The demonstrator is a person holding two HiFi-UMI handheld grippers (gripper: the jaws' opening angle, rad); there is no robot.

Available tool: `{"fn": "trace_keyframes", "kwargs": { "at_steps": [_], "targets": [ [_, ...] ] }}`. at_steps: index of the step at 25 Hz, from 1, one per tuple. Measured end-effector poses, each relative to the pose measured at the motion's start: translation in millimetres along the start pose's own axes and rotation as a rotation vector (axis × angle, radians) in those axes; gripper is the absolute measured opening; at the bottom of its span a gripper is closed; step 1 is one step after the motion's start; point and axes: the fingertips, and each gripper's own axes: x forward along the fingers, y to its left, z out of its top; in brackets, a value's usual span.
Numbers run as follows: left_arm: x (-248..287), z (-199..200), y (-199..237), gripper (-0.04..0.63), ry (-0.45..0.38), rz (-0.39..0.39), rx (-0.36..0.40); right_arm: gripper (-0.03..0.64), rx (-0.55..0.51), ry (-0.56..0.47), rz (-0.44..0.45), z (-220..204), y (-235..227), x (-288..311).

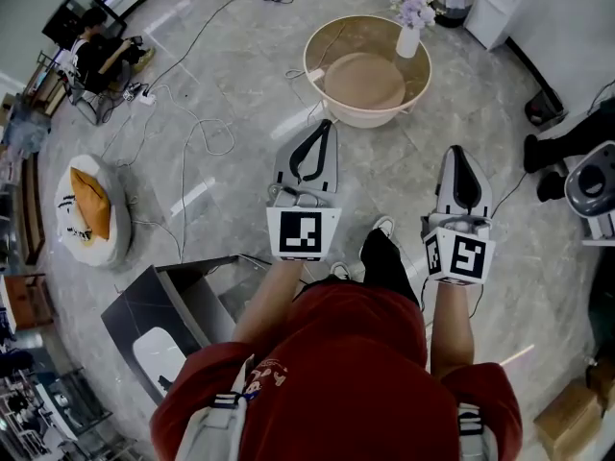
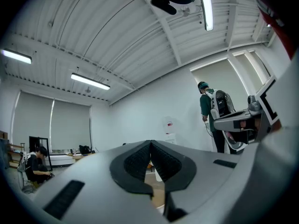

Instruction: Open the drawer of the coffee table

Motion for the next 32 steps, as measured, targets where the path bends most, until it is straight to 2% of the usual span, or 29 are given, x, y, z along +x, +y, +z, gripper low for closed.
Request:
{"fn": "trace_keyframes", "kwargs": {
  "at_steps": [8, 13, 17, 26, 30, 32],
  "targets": [
    [99.5, -8.4, -4.5, 0.014, -0.007, -0.017, 0.035, 0.026, 0.057, -0.015, -0.016, -27.7, -54.2, 84.7],
    [175.5, -3.2, -1.7, 0.014, -0.003, -0.007, 0.053, 0.026, -0.065, -0.018, 0.02, -31.6, -83.9, 153.4],
    [219.6, -10.5, -4.0, 0.014, 0.005, -0.009, 0.056, 0.026, -0.067, -0.02, 0.037, -38.6, -102.1, 196.2],
    [260.8, -58.9, 18.2, 0.014, 0.055, -0.017, 0.019, 0.026, -0.043, 0.046, 0.034, -81.6, -103.2, 248.3],
    [267.4, -100.7, 39.7, 0.014, 0.091, -0.006, 0.001, 0.026, -0.022, 0.078, 0.037, -116.7, -87.9, 266.8],
    [272.7, -124.5, 47.9, 0.014, 0.084, -0.01, 0.014, 0.026, -0.012, 0.098, 0.039, -142.4, -80.9, 275.3]
  ]
}}
